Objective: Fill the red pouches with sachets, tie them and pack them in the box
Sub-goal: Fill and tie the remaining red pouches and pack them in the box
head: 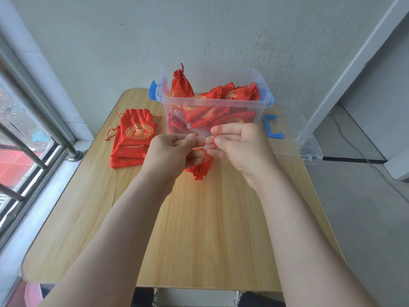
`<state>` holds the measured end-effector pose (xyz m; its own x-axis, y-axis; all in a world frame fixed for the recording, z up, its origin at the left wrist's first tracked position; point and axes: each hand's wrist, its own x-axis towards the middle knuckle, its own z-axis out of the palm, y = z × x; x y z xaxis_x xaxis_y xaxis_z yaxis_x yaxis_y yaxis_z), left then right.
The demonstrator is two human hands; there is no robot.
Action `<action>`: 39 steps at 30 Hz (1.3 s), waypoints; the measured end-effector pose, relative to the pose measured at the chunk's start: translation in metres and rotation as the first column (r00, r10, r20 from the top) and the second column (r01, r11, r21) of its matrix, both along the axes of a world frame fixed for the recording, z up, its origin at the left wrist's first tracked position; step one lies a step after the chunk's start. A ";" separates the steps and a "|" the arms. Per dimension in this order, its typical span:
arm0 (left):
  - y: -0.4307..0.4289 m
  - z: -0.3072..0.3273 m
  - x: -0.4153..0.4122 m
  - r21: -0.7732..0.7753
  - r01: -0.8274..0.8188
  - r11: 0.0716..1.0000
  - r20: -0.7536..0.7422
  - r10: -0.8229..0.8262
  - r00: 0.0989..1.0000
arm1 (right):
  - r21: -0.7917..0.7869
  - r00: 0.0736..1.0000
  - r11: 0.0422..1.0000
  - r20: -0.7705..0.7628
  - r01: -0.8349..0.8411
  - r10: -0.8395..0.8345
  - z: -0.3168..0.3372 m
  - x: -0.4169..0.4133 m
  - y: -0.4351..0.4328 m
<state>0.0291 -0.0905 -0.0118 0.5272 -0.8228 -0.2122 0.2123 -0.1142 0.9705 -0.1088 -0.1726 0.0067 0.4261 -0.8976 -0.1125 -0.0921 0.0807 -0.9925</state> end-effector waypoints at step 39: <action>-0.001 0.014 -0.015 0.159 0.068 0.985 0.328 -0.117 0.937 | -0.575 0.939 0.795 -0.343 -0.195 -0.018 -0.008 -0.014 -0.007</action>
<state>0.0137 -0.0916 0.0020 0.5110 -0.8454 -0.1554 -0.1406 -0.2606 0.9552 -0.1225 -0.1800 -0.0010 0.5433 -0.7893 0.2860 -0.3830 -0.5362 -0.7523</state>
